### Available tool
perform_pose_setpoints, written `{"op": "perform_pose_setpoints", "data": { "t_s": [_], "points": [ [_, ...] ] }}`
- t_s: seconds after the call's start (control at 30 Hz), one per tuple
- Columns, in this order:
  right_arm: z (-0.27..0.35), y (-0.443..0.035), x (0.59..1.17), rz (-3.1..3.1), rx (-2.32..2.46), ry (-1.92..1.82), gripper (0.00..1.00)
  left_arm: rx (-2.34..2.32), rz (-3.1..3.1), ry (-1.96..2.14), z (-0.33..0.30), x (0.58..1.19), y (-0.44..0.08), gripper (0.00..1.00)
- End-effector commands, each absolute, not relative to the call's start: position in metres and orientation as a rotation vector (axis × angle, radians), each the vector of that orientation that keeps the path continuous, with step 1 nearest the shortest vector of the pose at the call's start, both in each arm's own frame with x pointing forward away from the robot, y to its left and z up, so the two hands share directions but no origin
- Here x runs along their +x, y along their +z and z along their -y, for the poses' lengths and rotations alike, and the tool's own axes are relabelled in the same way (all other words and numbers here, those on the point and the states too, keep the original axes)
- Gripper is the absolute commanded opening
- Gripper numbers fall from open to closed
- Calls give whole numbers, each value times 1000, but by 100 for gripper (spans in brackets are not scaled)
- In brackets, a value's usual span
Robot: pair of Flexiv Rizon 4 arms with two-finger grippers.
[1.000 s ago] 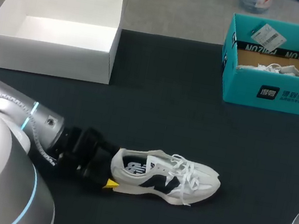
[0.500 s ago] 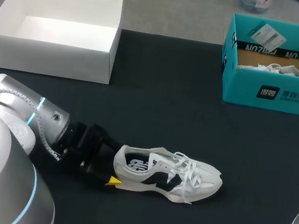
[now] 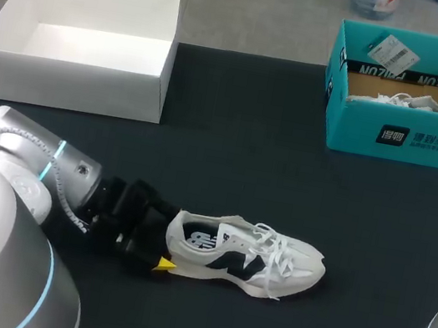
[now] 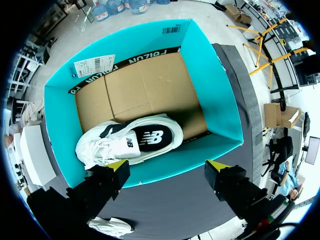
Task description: Take the shoe out of the shoebox, open the shoe tongue, remove and reinsert the insole, then place the shoe into the shoebox
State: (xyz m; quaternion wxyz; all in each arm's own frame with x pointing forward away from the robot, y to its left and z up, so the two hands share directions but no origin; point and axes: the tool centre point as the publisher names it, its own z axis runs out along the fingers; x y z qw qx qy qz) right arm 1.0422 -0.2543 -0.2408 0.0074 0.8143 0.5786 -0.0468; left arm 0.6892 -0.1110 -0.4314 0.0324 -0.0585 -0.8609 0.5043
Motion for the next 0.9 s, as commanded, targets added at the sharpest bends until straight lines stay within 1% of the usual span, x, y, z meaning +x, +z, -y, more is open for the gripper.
{"op": "perform_pose_setpoints", "data": {
  "t_s": [0.03,0.43,0.47,0.5,0.53,0.57,0.6,0.63,0.67,0.7,0.73,0.9],
  "points": [
    [254,-241,1042,-1809,2546,-144,100,-176,2653,1552,110,688,-433,100],
    [254,-241,1042,-1809,2546,-144,100,-173,2650,1542,112,685,-438,100],
    [254,-241,1042,-1809,2546,-144,100,-170,2651,1541,112,685,-438,100],
    [254,-241,1042,-1809,2546,-144,100,-163,2644,1539,112,685,-439,97],
    [254,-241,1042,-1809,2546,-144,100,-158,2639,1537,112,685,-440,97],
    [254,-241,1042,-1809,2546,-144,100,-149,2645,1537,112,685,-441,89],
    [254,-241,1042,-1809,2546,-144,100,-148,2645,1538,112,685,-442,71],
    [254,-241,1042,-1809,2546,-144,100,-147,2646,1536,112,685,-442,56],
    [254,-241,1042,-1809,2546,-144,100,-139,2649,1536,112,685,-442,53],
    [254,-241,1042,-1809,2546,-144,100,-137,2653,1535,112,685,-443,37],
    [254,-241,1042,-1809,2546,-144,100,-137,2654,1534,112,684,-443,0],
    [254,-241,1042,-1809,2546,-144,100,-128,2661,1534,112,684,-443,0]
  ]
}}
